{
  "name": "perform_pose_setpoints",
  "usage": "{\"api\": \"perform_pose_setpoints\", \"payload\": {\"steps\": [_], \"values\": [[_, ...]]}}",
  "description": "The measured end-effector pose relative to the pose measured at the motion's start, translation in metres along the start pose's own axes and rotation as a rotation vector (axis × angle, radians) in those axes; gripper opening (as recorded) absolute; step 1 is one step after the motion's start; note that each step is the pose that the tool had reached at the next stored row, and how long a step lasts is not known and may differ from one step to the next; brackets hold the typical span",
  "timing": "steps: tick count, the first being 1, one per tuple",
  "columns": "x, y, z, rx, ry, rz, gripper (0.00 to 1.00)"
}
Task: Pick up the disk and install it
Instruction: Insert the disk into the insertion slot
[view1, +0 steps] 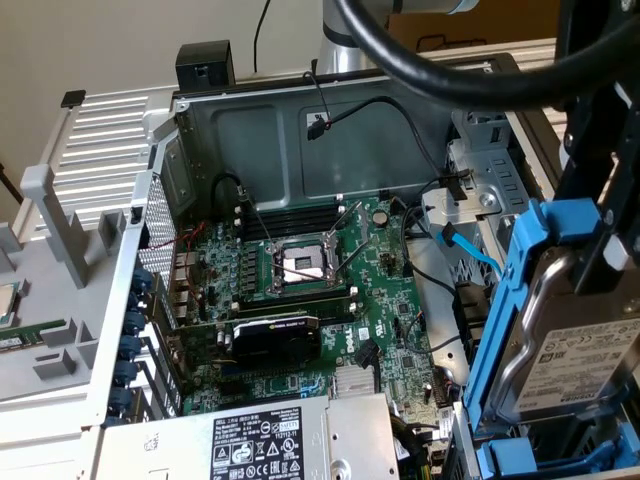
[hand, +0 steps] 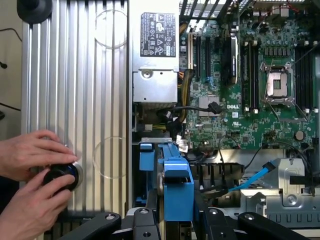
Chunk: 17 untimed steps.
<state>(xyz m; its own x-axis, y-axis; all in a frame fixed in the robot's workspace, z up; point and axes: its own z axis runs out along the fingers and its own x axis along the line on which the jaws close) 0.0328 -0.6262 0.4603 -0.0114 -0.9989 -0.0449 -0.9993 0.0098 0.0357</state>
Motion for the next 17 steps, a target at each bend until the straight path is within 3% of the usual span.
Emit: {"api": "perform_pose_setpoints", "payload": {"steps": [17], "values": [[0.0003, -0.0002, 0.0053, 0.0, 0.0001, 0.0, 0.37]]}}
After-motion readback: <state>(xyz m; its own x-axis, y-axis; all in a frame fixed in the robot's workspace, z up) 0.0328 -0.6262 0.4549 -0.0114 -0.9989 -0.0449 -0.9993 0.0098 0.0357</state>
